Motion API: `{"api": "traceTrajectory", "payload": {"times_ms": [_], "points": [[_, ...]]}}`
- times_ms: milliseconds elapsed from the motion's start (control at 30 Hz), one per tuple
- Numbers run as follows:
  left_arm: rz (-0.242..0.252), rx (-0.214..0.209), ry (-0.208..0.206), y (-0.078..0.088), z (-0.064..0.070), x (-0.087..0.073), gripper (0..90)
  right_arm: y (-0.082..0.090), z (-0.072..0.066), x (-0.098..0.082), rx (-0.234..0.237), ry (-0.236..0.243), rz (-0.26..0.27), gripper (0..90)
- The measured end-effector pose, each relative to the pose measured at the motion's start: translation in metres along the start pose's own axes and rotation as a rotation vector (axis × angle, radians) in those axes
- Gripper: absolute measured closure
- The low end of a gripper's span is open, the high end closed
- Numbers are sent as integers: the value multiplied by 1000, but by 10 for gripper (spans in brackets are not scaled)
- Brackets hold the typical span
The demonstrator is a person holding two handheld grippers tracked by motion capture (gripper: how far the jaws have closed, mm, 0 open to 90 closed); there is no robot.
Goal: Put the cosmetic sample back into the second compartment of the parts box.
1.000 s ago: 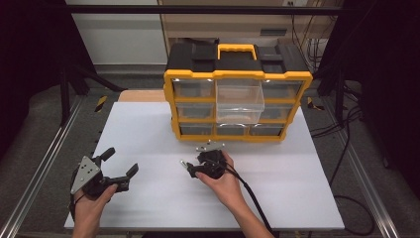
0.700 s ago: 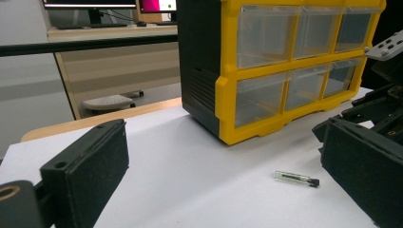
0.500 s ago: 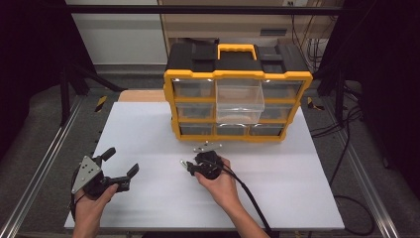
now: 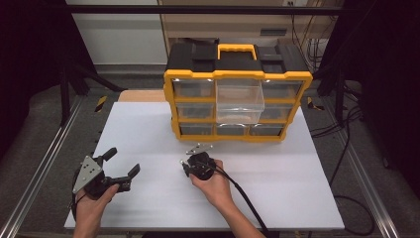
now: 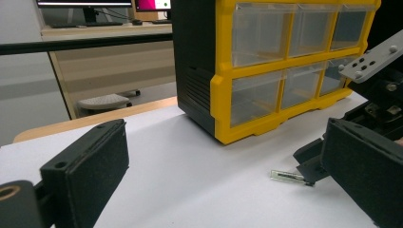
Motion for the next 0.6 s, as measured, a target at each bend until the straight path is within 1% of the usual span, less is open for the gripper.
{"api": "traceTrajectory", "payload": {"times_ms": [33, 67, 133, 200, 233, 300, 333, 400, 433, 500, 567, 600], "points": [[0, 0, 1, 0, 0, 0, 21, -1, 0, 0, 3, 6, 2, 681], [0, 0, 1, 0, 0, 0, 21, -2, -2, 0, 7, -4, -2, 689], [2, -1, 2, 0, 0, 0, 21, -4, -2, 0, 6, 10, -7, 699], [1, -3, 2, 0, 0, 0, 21, -6, -1, -1, -4, 5, -11, 713], [2, -5, 2, 0, 0, 0, 21, -6, -2, -2, -2, -2, -14, 719], [1, -8, 4, 0, 1, 0, 21, -7, -2, -2, 8, 5, -12, 736], [1, -9, 3, -1, 1, 0, 21, -8, -2, -2, 7, 9, -14, 741], [-1, -11, 3, -1, 1, 0, 21, -9, -3, -2, 4, 2, -18, 755], [-1, -11, 2, -1, 1, 0, 21, -10, -2, -3, 8, 19, -19, 761], [-1, -10, 3, 0, 1, 0, 21, -11, -2, -4, -1, 29, -21, 792], [-1, -10, 3, 0, 1, 0, 21, -11, -2, -4, -6, 23, -20, 810], [-1, -11, 2, 0, 1, 0, 21, -11, -2, -4, -5, 31, -19, 810]]}}
Point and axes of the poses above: each handheld gripper's, and its own axes: y roughly backward along the jaws, x roughly out of its top, z roughly to its right, the point moved 4 cm from there along -y, roughly forward along the jaws, and after that the axes turned 14 degrees about z, right-handed, at the moved point
